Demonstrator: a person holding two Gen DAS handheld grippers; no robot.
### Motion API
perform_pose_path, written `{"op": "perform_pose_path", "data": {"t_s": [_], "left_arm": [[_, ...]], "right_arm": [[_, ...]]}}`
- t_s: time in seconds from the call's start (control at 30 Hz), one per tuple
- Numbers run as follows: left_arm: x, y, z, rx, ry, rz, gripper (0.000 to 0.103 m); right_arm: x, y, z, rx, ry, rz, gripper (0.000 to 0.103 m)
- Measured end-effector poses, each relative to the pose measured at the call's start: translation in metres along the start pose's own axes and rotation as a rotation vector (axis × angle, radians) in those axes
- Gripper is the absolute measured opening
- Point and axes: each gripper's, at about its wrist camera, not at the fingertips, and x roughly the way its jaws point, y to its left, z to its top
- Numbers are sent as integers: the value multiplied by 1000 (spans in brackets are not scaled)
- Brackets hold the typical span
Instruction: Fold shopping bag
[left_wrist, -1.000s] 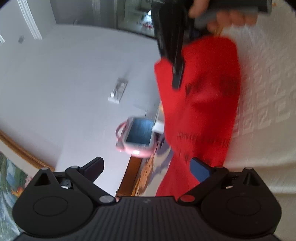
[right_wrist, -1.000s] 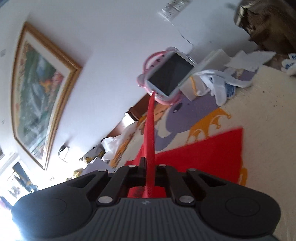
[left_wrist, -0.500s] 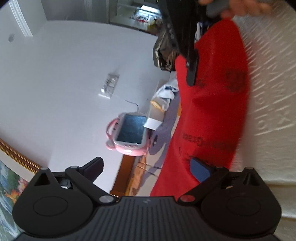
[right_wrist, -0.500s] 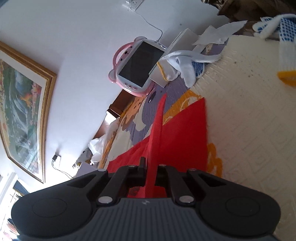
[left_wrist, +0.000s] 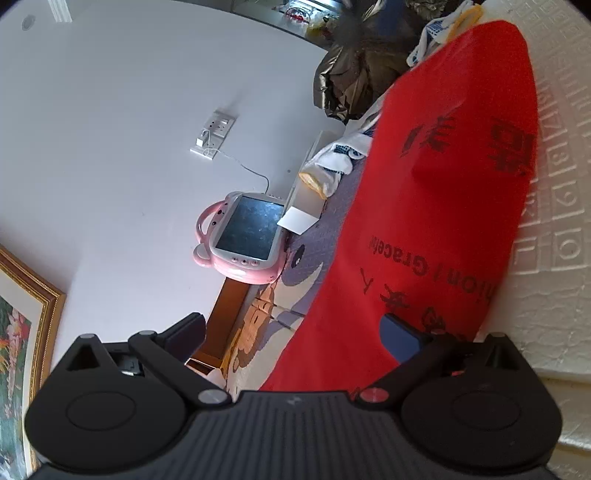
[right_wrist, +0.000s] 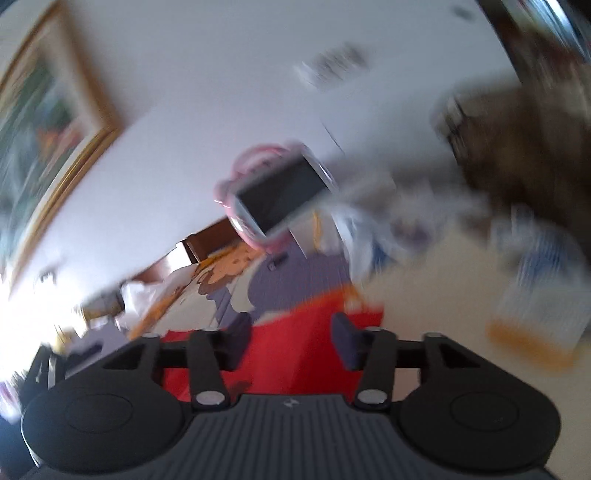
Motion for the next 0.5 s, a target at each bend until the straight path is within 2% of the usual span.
{"op": "perform_pose_path", "data": {"t_s": [0.1, 0.13, 0.17, 0.2, 0.23, 0.37, 0.43, 0.5], "left_arm": [[2, 3, 0, -14, 11, -22, 100], [3, 4, 0, -23, 16, -30, 100], [4, 5, 0, -30, 18, -35, 100], [4, 6, -1, -39, 21, -39, 100], [5, 7, -2, -49, 25, -43, 100], [5, 10, -4, -85, 30, -45, 100], [1, 10, -6, -88, 18, -38, 100], [-6, 11, -8, -78, -1, -31, 100]], "right_arm": [[-20, 45, -6, -309, 37, 120, 57], [-19, 68, -16, -457, 92, 145, 54], [-13, 84, -26, -550, 153, 138, 38], [-9, 90, -29, -581, 177, 130, 27], [4, 99, -36, -629, 237, 127, 12], [48, 105, -50, -712, 356, 93, 12], [67, 102, -57, -744, 387, 37, 12], [80, 93, -61, -724, 401, -3, 13]]}}
